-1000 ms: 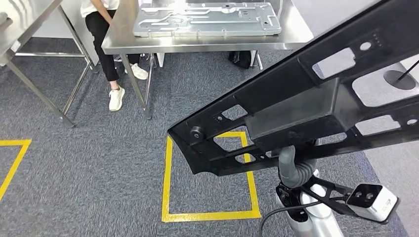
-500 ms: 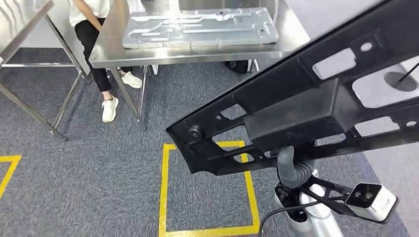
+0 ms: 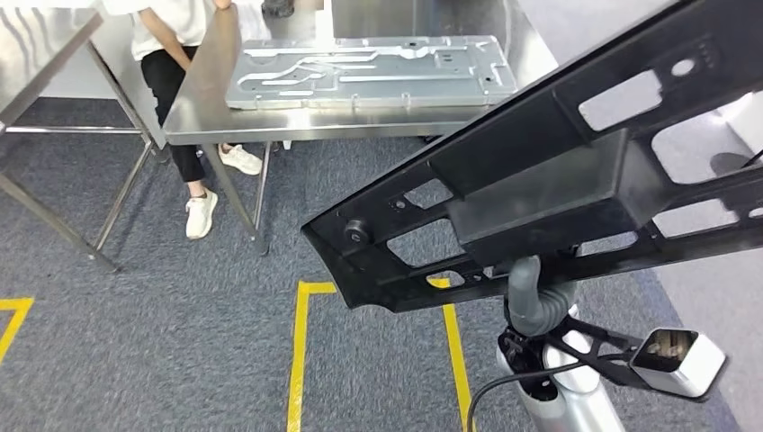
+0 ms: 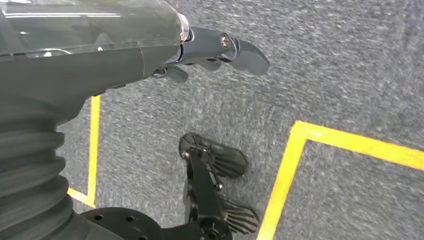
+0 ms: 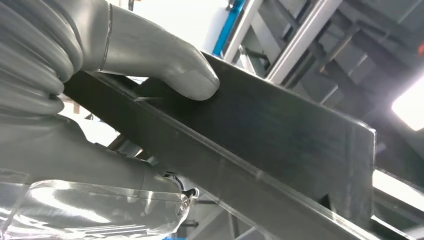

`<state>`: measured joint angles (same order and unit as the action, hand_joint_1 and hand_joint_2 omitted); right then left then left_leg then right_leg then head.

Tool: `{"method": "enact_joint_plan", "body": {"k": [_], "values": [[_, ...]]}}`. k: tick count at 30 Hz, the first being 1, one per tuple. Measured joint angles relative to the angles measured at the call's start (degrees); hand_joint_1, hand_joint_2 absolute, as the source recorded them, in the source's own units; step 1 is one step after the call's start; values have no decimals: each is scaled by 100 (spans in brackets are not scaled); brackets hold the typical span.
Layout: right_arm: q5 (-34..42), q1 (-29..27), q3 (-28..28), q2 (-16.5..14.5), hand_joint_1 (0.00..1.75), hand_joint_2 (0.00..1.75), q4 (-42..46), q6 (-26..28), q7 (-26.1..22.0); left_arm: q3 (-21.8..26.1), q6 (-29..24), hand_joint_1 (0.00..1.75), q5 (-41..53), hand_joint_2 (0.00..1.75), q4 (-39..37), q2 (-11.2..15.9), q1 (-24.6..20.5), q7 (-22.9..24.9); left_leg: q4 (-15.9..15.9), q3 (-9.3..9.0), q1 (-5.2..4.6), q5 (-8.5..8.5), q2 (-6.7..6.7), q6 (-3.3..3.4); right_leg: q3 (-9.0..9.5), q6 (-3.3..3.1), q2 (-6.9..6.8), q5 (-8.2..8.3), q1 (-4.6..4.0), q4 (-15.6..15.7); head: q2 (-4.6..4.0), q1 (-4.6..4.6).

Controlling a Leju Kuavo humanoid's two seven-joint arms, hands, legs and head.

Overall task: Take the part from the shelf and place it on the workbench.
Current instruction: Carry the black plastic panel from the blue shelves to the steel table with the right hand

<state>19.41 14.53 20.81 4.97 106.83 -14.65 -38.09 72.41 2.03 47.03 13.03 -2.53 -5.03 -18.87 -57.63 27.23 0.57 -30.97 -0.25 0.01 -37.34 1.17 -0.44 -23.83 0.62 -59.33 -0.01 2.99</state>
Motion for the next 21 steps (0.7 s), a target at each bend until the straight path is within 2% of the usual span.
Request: {"method": "enact_joint_plan", "body": {"k": [2, 3, 4, 5, 7, 8, 9, 10, 12, 13, 15, 16, 18, 20, 21], "values": [[13, 26, 16, 2, 175, 175, -2, 5, 1, 0, -4, 0, 1, 175, 0, 2, -8, 10, -9, -52, 3, -34, 5, -77, 50, -89, 22, -18, -1, 31, 1, 1], [16, 37, 21, 2, 175, 175, -2, 5, 1, 0, -4, 0, 1, 175, 0, 2, -12, 10, -94, -52, 9, -65, 7, -103, 94, -127, 32, -36, 6, 57, 1, 1], [18, 45, 29, 2, 175, 175, -2, 5, 1, 0, -4, 0, 1, 175, 0, 3, -19, 11, -274, 24, 16, -148, 8, -123, 143, -162, 34, -52, 7, 74, 1, 1], [19, 50, 39, 2, 175, 175, -2, 5, 1, 0, -4, 0, 0, 175, 0, 4, -25, 11, -581, 186, 21, -281, 8, -135, 181, -193, 34, -73, 6, 88, 1, 1], [19, 53, 65, 2, 175, 175, -6, 7, 0, 0, -6, 0, -1, 175, 0, 5, -23, 12, -1347, 662, 20, -590, 8, -149, 223, -238, 40, -120, -11, 91, 1, 1], [18, 50, 76, 2, 175, 175, -10, 9, -1, 0, -7, 0, -1, 175, 0, 5, -16, 12, -1595, 864, 19, -657, 8, -149, 245, -249, 49, -144, -22, 90, 1, 1], [16, 49, 85, 2, 175, 175, -15, 13, -1, 0, -8, 0, -1, 175, 0, 6, -8, 12, -1645, 978, 19, -599, 8, -141, 275, -254, 59, -171, -34, 90, 1, 1], [13, 50, 94, 2, 175, 175, -19, 19, -1, 0, -8, 0, -1, 175, 0, 6, -2, 12, -1481, 988, 16, -413, 8, -122, 316, -254, 68, -198, -46, 90, 1, 1], [7, 55, 108, 2, 175, 175, -21, 34, -1, 1, -8, 0, -2, 175, 0, 10, 1, 10, -763, 804, -3, 138, 8, -58, 416, -246, 75, -259, -68, 91, 0, 0], [3, 59, 114, 2, 175, 175, -24, 45, -1, 1, -9, 0, -2, 175, 0, 15, -1, 8, -444, 710, -21, 267, 9, -24, 449, -235, 78, -284, -79, 87, 0, 0], [-2, 67, 124, 1, 175, 175, -32, 66, -1, 2, -11, 0, -4, 175, 0, 28, 0, 3, -154, 628, -57, 337, 8, 40, 468, -188, 82, -326, -91, 82, 0, 0], [-4, 72, 127, 1, 175, 175, -35, 72, -1, 2, -12, 0, -5, 175, 0, 34, 2, 2, -136, 620, -67, 315, 7, 67, 470, -156, 86, -341, -96, 85, 0, 1], [-4, 91, 132, 1, 175, 175, -35, 74, -2, 2, -11, 0, -5, 175, 0, 39, 5, -1, -64, 556, -32, 428, 7, 120, 483, -85, 82, -396, -98, 46, 1, 0], [-2, 119, 133, 2, 175, 175, -35, 71, -3, 2, -6, 0, -5, 175, 0, 39, -6, -4, 8, 483, 7, 461, 11, 156, 313, -20, 77, -603, -88, -334, 1, 0], [4, 125, 133, 2, 175, 175, -39, 69, -3, 2, -3, 0, -5, 175, 0, 39, -10, -8, 17, 466, 3, 452, 11, 168, 121, 7, 75, -757, -71, -689, 1, -1]]}}
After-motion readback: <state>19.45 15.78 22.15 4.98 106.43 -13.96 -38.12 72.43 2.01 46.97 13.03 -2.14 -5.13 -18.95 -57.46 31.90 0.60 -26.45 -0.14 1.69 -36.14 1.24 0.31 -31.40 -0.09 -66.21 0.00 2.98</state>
